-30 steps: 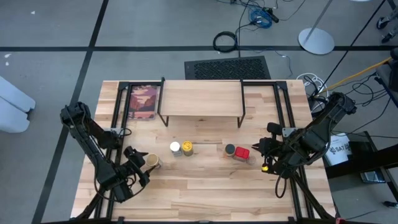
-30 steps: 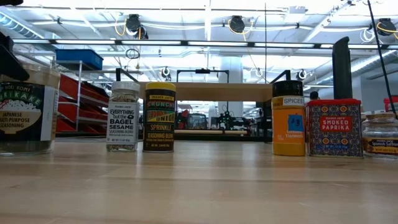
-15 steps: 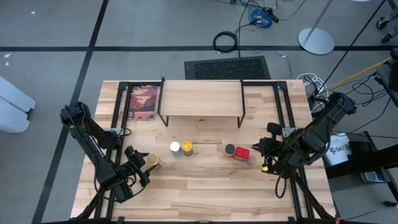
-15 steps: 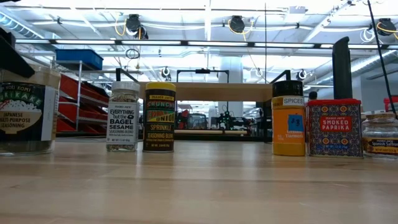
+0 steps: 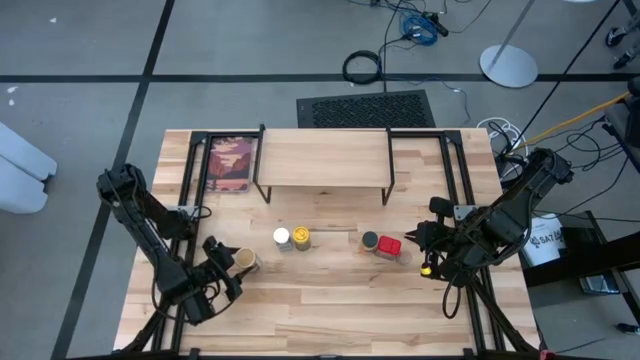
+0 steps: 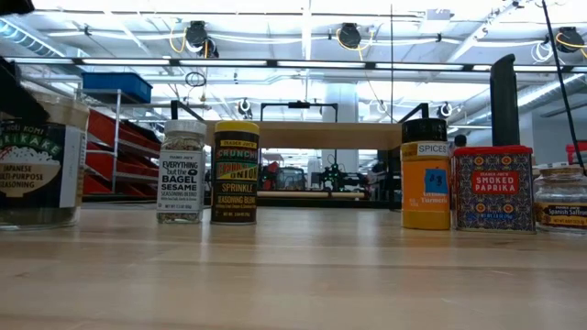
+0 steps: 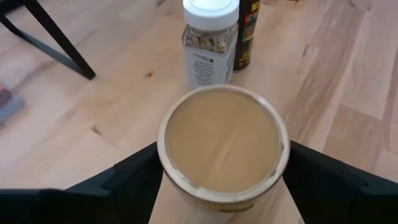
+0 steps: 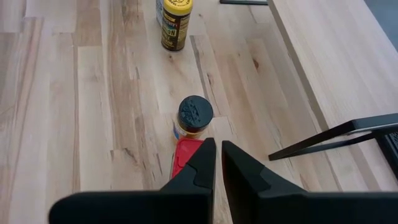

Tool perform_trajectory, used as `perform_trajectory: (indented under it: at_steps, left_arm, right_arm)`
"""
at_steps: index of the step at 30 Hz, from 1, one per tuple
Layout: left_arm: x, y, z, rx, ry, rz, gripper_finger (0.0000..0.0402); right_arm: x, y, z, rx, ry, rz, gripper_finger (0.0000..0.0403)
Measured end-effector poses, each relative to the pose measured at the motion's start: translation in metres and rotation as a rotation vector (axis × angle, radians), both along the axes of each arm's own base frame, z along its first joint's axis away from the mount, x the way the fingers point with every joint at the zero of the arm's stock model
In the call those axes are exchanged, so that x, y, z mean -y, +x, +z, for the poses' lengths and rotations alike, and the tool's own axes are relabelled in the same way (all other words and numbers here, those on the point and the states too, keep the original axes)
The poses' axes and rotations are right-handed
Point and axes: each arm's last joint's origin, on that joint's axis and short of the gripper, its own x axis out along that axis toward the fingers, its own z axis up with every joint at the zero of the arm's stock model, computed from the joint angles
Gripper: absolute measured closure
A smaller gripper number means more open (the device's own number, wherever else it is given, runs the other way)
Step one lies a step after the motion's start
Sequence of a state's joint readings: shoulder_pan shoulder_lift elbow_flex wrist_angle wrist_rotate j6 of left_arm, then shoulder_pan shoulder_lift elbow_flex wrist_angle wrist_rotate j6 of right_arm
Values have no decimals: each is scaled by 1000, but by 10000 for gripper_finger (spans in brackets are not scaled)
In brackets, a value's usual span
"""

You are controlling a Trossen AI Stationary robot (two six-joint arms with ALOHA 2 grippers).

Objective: Shelf spices
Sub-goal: Put the golden seasoning bottle on the shelf

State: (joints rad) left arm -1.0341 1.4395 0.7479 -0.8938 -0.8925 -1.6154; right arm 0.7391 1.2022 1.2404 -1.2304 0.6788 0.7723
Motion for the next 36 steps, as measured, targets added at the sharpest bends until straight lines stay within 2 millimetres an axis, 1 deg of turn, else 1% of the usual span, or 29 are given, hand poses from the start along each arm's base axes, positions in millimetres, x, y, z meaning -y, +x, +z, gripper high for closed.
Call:
perform_trajectory:
  at_steps: [4,18,20,27,36]
  left_arm:
    - [-3,-1,-8,5,-9,1,89]
    - [-1,-1,-6,8,-14,-3,89]
    - [-1,-1,-6,8,-13,-4,94]
    - [-1,0,-6,13,5,-15,132]
    - [-1,1,-3,77,23,-14,132]
  right_arm:
    - [0,0,0,0,0,0,387]
    - [0,0,0,-1,-2,2,387]
    - [0,0,0,-1,-2,2,387]
    - [0,0,0,-2,-5,5,387]
    - [0,0,0,-2,-5,6,387]
